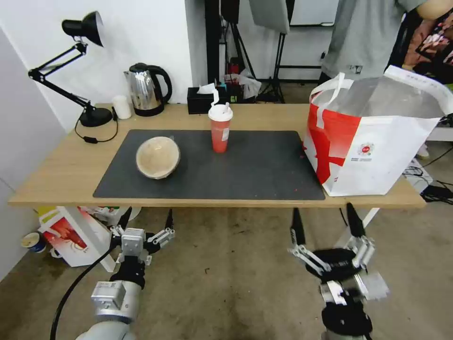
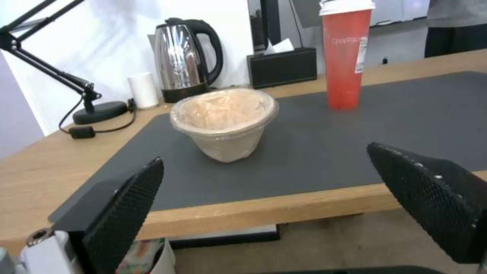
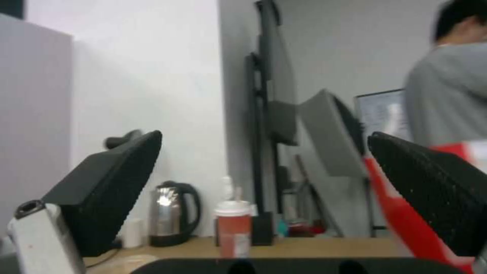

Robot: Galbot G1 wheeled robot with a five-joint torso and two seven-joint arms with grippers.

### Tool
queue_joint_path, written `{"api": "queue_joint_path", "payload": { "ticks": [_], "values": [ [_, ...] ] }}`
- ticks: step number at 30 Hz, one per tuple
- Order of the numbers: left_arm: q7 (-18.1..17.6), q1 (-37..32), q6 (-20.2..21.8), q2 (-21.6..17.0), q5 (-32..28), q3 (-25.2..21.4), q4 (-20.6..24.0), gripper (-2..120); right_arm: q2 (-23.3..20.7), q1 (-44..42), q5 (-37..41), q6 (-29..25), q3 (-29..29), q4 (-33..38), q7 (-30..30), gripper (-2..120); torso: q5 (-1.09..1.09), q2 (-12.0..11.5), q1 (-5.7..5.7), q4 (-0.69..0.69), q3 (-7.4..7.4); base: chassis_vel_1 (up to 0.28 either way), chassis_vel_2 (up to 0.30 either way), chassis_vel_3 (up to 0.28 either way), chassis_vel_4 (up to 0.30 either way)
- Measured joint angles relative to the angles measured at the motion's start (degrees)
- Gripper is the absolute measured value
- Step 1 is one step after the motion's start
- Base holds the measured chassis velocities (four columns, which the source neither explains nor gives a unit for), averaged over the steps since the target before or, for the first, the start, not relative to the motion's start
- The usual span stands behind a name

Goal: Pick up the trash from the table and place it into the takeout bag.

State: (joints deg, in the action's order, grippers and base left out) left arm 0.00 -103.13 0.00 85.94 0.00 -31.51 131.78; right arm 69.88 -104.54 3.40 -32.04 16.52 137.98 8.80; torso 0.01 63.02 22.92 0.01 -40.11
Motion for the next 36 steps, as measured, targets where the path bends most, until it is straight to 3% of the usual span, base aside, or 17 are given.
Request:
{"api": "queue_joint_path", "payload": {
  "ticks": [5,12,14,17,36],
  "values": [
    [0.00,0.00,0.00,0.01,0.00,0.00,0.00,100,-4.69,3.92,5.51,8.09,0.28,1.14,-0.71,100,0.00,0.00,0.00,-0.01,0.00,0.000,0.000,0.000,0.000],
    [0.00,0.00,0.00,0.00,0.00,-0.01,0.00,100,-11.19,7.48,12.44,13.34,1.62,0.60,-0.73,100,0.00,0.00,0.00,-0.02,0.00,0.000,0.000,0.000,0.000],
    [0.00,0.00,0.00,0.00,0.00,0.00,0.00,100,-16.92,11.62,18.98,17.27,3.51,0.74,0.33,100,0.00,0.00,0.00,-0.01,-0.01,0.000,0.000,0.000,0.000],
    [0.00,0.00,0.00,0.00,0.00,0.00,0.00,100,-20.27,15.09,23.89,19.60,3.69,0.73,1.42,100,0.00,0.00,0.00,0.00,0.00,0.000,0.000,0.000,0.000],
    [0.00,0.00,0.00,0.00,0.00,-0.01,0.00,100,-31.76,31.92,42.79,25.60,-2.50,-2.92,3.13,100,-0.01,0.00,0.00,-0.01,0.00,0.000,0.000,0.000,0.000]
  ]
}}
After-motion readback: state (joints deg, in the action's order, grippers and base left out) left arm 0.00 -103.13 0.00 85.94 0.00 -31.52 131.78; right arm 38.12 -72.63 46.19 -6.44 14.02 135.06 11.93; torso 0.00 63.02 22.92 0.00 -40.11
